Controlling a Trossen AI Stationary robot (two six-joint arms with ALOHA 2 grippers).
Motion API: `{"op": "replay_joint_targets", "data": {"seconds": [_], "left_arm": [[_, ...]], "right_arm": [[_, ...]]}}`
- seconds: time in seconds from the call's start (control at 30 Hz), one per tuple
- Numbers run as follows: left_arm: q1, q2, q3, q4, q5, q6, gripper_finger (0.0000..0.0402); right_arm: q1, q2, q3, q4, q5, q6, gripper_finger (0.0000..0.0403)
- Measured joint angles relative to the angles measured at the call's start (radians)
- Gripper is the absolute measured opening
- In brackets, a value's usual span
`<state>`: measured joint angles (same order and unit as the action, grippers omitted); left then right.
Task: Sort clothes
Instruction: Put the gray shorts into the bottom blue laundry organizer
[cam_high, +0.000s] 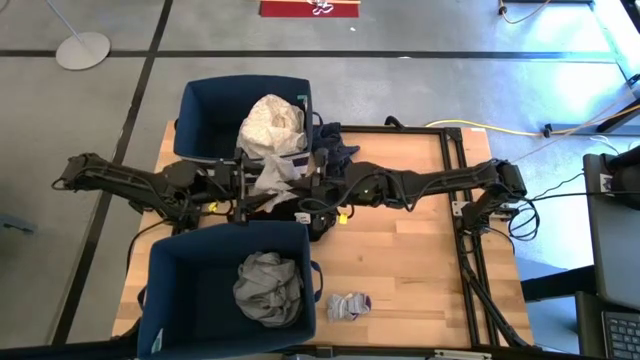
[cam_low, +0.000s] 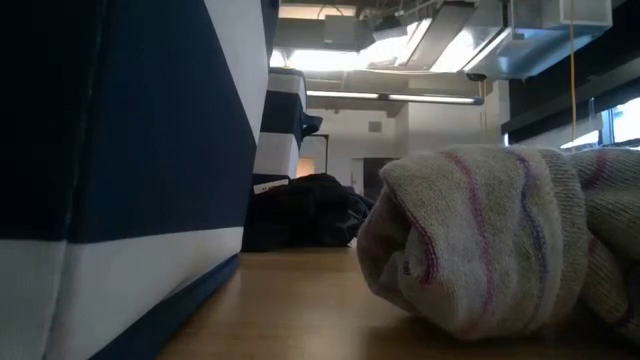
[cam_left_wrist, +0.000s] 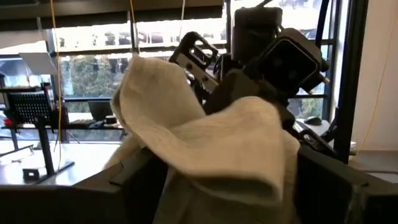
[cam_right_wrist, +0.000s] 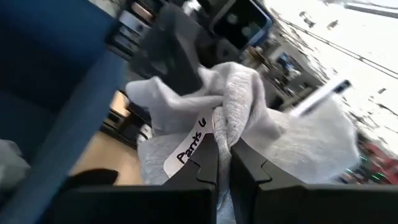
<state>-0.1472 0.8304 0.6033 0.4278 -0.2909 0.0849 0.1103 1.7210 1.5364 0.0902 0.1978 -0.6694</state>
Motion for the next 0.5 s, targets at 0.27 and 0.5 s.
{"op": "replay_joint_targets", "data": {"seconds": [0.27,0.5], "left_arm": [[-0.002,0.052,0.005,0.06,0.009,0.08,0.025],[-0.005,0.048,0.005,0.062,0.056,0.081,0.0106]], "right_arm": [[-0.001,0.0,0.0,0.035,-0.089,0.011,0.0018],[-0.001,0.0,0.0,0.07,-0.112,0.06,0.0044]]}}
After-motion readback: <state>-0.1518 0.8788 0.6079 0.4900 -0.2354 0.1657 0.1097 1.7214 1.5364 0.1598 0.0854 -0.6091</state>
